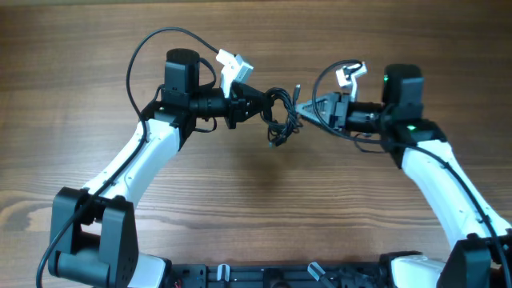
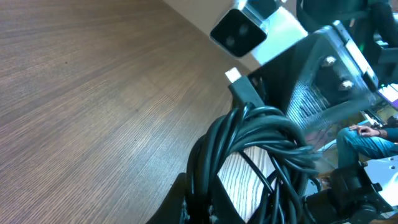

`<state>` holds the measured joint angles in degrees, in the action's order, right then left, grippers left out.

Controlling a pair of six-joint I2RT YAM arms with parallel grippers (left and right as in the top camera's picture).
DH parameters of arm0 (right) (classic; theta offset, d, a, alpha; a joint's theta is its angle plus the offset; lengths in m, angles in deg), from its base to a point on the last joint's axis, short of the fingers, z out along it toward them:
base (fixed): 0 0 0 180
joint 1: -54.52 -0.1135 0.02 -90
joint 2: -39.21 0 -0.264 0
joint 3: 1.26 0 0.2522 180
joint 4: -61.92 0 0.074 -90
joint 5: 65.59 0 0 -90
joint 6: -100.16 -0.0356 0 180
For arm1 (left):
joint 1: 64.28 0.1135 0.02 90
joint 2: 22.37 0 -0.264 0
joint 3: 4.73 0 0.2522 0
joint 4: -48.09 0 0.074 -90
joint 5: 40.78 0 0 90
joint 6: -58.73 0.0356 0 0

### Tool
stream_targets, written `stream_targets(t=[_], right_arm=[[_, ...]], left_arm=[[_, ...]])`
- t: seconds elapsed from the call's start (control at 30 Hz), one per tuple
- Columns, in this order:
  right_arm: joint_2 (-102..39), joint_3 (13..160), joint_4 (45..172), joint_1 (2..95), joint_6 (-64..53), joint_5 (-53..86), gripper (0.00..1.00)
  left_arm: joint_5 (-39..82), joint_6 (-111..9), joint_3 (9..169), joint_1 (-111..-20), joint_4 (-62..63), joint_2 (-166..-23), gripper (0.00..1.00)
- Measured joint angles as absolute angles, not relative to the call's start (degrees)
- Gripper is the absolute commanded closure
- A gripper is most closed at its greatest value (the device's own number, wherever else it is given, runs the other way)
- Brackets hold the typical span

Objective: Untangle cables

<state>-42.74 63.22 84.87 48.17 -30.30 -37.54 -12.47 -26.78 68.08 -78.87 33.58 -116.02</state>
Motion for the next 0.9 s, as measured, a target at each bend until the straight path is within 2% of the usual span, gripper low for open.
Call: stream_targets(t=[0.03,0.07,0.17,0.3,0.33,0.4,0.47,0.57,0.6,0.63,0.67,0.7,0.73,0.77,0.8,0.9], right_arm=[[-42.7,63.2,85.1,48.0,-32.2,-36.0,0.07],[-42.7,63.2,85.2,48.0,-33.6,-34.8,0.00],[-42.7,63.2,86.4,48.8,-38.2,-28.9,0.00],[-42.7,63.2,90.8,53.5,-40.3,-22.9,0.01],[-42.7,63.2,92.1,53.9,-41.0,-23.1,0.04],[-42.7,63.2,94.1,53.0,-42.5,-23.6,0.04],[-42.7,63.2,94.4,51.3,-44.8,-23.5,0.00],[-42.7,63.2,92.1,47.6,-50.0,-19.9,0.01],[-42.8,63.2,91.4,47.1,-51.1,-18.9,0.04],[-42.8,63.2,90.6,46.8,-52.7,-18.4,0.12],[-43.0,63.2,89.4,46.8,-53.9,-17.2,0.33],[-43.2,63.2,88.1,46.8,-54.5,-16.8,0.46],[-43.2,63.2,87.2,46.8,-55.2,-16.3,0.65],[-43.2,63.2,87.2,46.8,-55.5,-15.9,0.75],[-43.2,63.2,87.5,46.8,-55.6,-15.6,0.96],[-43.4,63.2,87.8,46.8,-56.2,-14.9,0.96]], left_arm=[[-12.5,-26.8,68.1,-78.9,33.3,-116.0,0.96],[-12.6,-26.8,68.1,-78.9,33.2,-116.0,0.96],[-11.9,-26.8,68.1,-78.9,32.8,-116.0,0.96],[-3.0,-30.3,68.1,-78.9,30.7,-116.0,0.96],[-1.5,-31.1,68.1,-78.9,30.7,-116.0,0.96],[0.0,-31.9,68.1,-78.9,30.7,-116.0,0.96],[0.6,-32.2,68.1,-79.0,30.7,-116.0,0.96],[1.3,-32.5,68.1,-81.1,30.7,-116.0,0.96],[1.4,-32.5,68.1,-82.0,30.7,-116.0,0.96],[1.4,-32.5,68.1,-83.2,30.7,-116.0,0.96],[1.4,-32.5,68.1,-84.7,30.7,-116.0,0.96],[1.4,-32.5,68.1,-85.2,30.7,-116.0,0.96],[1.4,-32.5,68.1,-85.2,30.7,-116.0,0.96],[1.4,-32.5,68.1,-85.2,30.7,-116.0,0.96],[1.4,-32.5,68.1,-85.2,30.7,-116.0,0.96],[1.2,-32.5,68.1,-85.2,30.7,-116.0,0.96]])
